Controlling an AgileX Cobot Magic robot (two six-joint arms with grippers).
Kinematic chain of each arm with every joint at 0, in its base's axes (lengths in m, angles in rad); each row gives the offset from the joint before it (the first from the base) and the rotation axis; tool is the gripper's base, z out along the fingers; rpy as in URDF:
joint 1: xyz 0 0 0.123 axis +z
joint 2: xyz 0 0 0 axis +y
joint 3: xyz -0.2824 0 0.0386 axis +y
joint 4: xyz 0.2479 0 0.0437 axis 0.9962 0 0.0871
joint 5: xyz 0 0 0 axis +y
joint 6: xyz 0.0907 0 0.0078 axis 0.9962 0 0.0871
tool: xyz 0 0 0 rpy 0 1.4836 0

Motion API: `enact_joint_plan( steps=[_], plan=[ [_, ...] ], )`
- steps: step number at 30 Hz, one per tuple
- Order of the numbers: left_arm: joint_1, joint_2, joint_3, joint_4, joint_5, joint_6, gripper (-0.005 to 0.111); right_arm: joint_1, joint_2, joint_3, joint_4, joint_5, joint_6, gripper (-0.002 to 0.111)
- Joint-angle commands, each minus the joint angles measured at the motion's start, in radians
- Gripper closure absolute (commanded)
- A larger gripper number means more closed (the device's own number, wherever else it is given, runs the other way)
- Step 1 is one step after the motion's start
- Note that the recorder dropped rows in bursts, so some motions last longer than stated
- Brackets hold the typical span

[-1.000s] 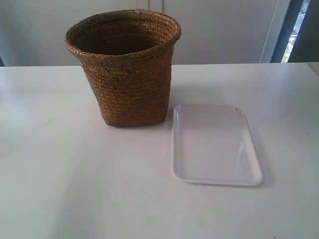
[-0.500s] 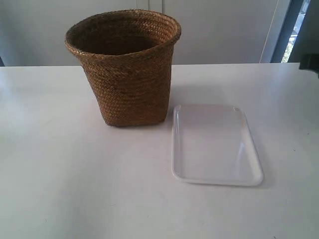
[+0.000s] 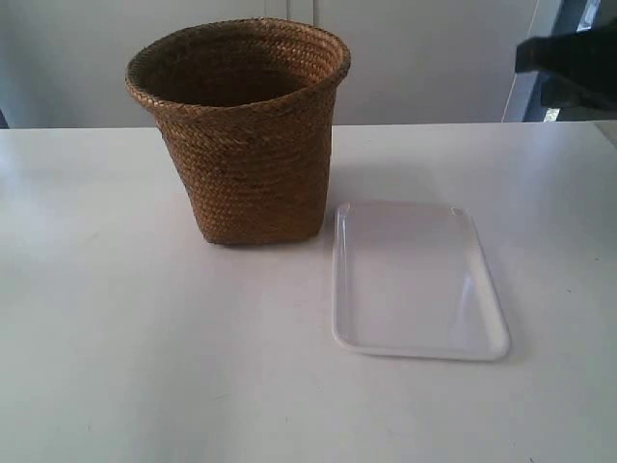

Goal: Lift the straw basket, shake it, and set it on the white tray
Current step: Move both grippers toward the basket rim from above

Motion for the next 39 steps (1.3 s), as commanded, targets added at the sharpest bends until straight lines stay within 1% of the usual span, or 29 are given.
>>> enact_joint_plan(
  steps=[1, 4, 5, 6, 7, 8, 9, 11, 13, 16, 19, 23, 26, 29, 36, 39],
  plan=[
    [-0.005, 0.089, -0.118, 0.001, 0.084, 0.037, 0.107, -0.001, 0.081, -0.139, 0.05, 0.033, -0.018, 0.108],
    [-0.005, 0.169, -0.2, -0.054, 0.167, 0.111, 0.107, -0.001, 0.133, -0.231, 0.062, 0.054, -0.018, 0.108],
    [-0.005, 0.217, -0.256, -0.122, 0.222, 0.211, 0.107, -0.001, 0.174, -0.298, 0.062, 0.091, -0.018, 0.108],
    [-0.005, 0.234, -0.277, -0.165, 0.24, 0.265, 0.107, -0.001, 0.189, -0.324, 0.062, 0.114, -0.018, 0.108],
    [-0.005, 0.272, -0.329, -0.252, 0.282, 0.358, 0.107, -0.001, 0.224, -0.387, 0.063, 0.155, -0.018, 0.108],
    [-0.005, 0.289, -0.349, -0.276, 0.301, 0.385, 0.107, -0.001, 0.24, -0.403, 0.063, 0.174, -0.018, 0.108],
    [-0.005, 0.316, -0.399, -0.318, 0.349, 0.419, 0.107, -0.001, 0.269, -0.453, 0.063, 0.224, -0.02, 0.108],
    [-0.005, 0.353, -0.462, -0.332, 0.433, 0.451, 0.107, -0.001, 0.302, -0.514, 0.063, 0.295, -0.02, 0.108],
    [-0.005, 0.38, -0.508, -0.332, 0.487, 0.472, 0.107, -0.001, 0.329, -0.563, 0.064, 0.35, -0.02, 0.108],
    [-0.005, 0.375, -0.512, -0.332, 0.466, 0.473, 0.107, -0.001, 0.334, -0.577, 0.067, 0.346, -0.018, 0.107],
    [-0.005, 0.363, -0.512, -0.332, 0.475, 0.475, 0.107, -0.001, 0.334, -0.577, 0.067, 0.347, -0.013, 0.107],
    [-0.005, 0.363, -0.512, -0.332, 0.524, 0.481, 0.107, -0.001, 0.334, -0.577, 0.078, 0.385, -0.019, 0.107],
    [-0.005, 0.382, -0.514, -0.332, 0.498, 0.486, 0.107, -0.001, 0.343, -0.579, 0.089, 0.343, -0.019, 0.106],
    [-0.005, 0.42, -0.548, -0.332, 0.501, 0.488, 0.107, -0.001, 0.368, -0.609, 0.132, 0.345, -0.026, 0.098],
    [-0.005, 0.503, -0.627, -0.355, 0.533, 0.488, 0.107, -0.001, 0.47, -0.703, 0.225, 0.418, -0.058, 0.069],
    [-0.005, 0.517, -0.661, -0.359, 0.533, 0.488, 0.107, -0.001, 0.495, -0.73, 0.226, 0.418, -0.062, 0.063]
  ],
)
